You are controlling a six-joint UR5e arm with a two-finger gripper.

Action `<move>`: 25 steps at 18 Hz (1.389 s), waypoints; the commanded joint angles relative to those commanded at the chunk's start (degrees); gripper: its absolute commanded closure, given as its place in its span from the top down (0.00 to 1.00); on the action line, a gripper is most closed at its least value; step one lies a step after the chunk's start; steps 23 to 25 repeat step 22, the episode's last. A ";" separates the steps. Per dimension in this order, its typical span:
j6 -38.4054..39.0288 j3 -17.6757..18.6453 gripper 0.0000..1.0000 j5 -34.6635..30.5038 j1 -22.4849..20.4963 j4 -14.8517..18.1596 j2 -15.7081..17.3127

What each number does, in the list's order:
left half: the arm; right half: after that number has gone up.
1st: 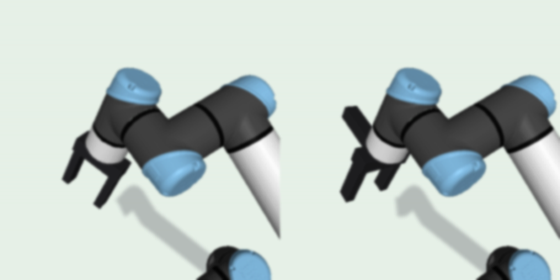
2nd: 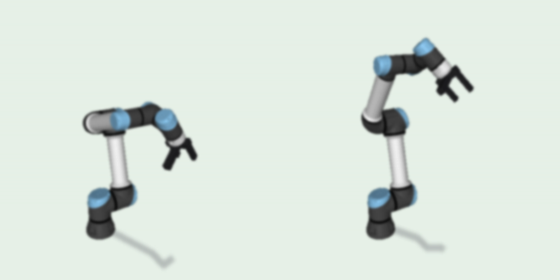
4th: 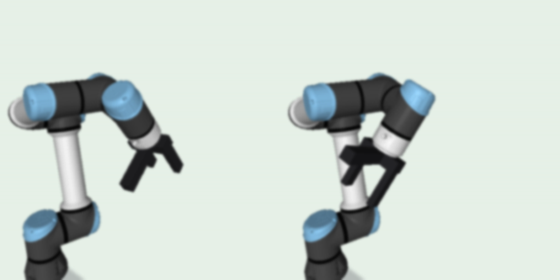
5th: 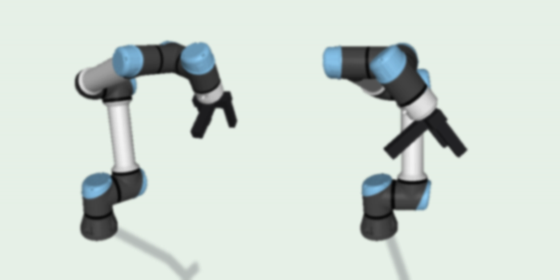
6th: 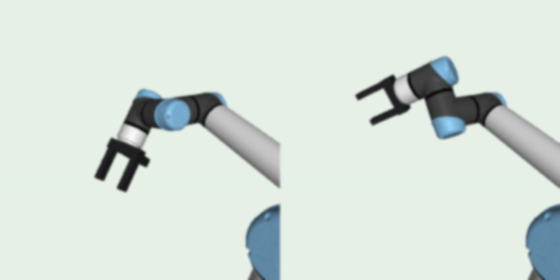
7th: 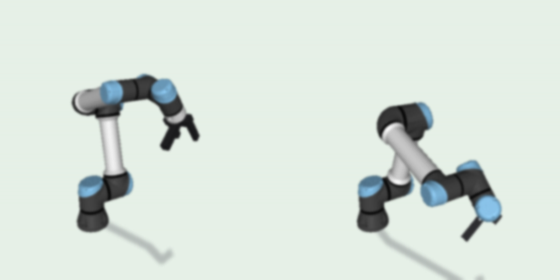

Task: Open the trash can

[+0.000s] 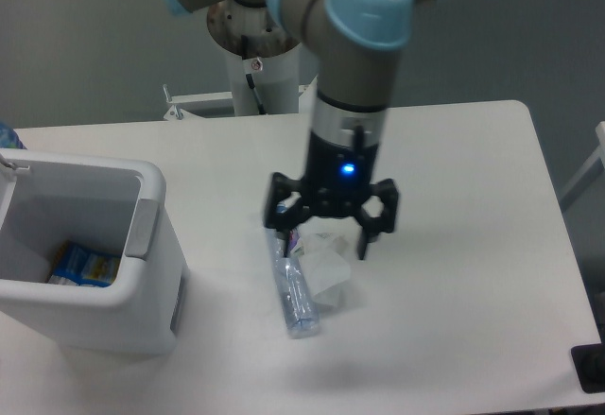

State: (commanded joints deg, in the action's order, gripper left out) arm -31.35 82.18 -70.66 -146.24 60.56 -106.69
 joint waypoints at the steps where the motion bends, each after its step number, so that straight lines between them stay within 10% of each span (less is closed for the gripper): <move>1: -2.46 0.17 1.00 0.00 -0.88 0.09 -0.79; 11: -21.11 -0.35 1.00 -14.58 -3.96 1.05 -7.03; 25: -37.91 -1.32 1.00 -21.27 -3.79 6.15 -7.12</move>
